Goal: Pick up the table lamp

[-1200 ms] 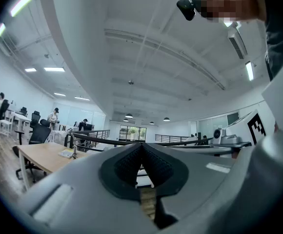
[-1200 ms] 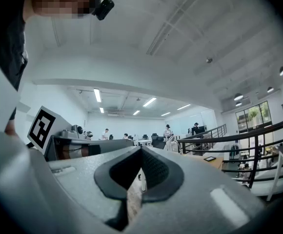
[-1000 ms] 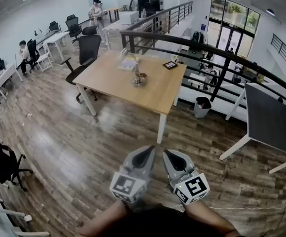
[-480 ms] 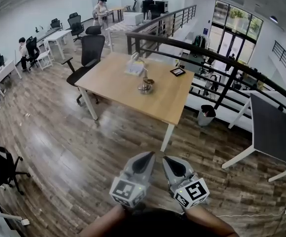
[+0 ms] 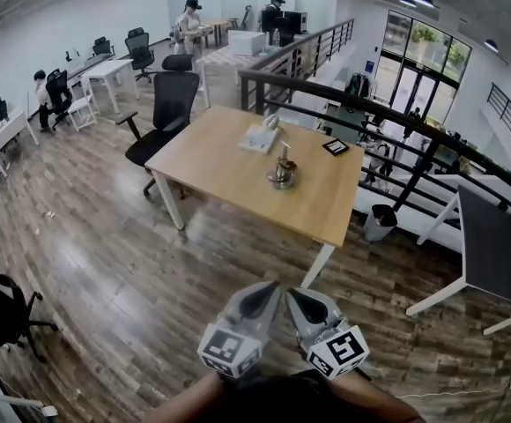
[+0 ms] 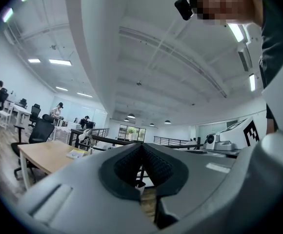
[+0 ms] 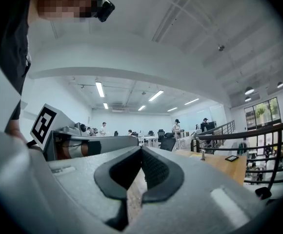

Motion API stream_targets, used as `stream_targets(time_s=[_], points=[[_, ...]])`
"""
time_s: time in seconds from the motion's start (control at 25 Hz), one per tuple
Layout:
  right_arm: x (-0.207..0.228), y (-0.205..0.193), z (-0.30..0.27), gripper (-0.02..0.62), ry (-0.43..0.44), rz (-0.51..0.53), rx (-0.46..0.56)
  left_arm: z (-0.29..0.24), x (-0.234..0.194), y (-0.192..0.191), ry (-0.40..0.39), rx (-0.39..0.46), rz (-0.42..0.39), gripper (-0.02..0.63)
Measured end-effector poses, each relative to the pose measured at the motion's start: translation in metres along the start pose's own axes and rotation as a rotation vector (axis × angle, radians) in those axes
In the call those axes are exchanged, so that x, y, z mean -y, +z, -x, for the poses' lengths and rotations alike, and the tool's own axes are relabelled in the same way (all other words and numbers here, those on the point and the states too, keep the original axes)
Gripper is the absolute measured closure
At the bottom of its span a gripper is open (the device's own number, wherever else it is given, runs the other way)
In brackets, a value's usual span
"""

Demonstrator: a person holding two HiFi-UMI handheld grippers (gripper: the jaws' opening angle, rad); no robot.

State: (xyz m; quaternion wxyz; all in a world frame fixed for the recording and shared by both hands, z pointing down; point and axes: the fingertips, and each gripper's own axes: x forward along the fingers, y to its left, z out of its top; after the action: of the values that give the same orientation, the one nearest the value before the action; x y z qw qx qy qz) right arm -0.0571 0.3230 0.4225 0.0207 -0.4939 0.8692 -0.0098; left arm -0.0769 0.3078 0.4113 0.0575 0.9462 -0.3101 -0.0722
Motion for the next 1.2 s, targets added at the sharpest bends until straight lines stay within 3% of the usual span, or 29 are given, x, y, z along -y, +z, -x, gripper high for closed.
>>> stream_targets(time_s=[0.6,0.92,1.2], points=[[0.012,-0.012,-0.095,0.594,0.075,-0.030,-0.006,-0.010,-0.094,0.001,0.091,-0.006,0.004,0.604],[0.067,-0.013,-0.139,0.594,0.112,-0.046,-0.008,-0.067,-0.133,-0.003,0.121,-0.016,0.004,0.604],[0.147,-0.001,-0.167,0.594,0.137,-0.047,0.003,-0.151,-0.154,-0.001,0.138,-0.013,-0.003,0.604]])
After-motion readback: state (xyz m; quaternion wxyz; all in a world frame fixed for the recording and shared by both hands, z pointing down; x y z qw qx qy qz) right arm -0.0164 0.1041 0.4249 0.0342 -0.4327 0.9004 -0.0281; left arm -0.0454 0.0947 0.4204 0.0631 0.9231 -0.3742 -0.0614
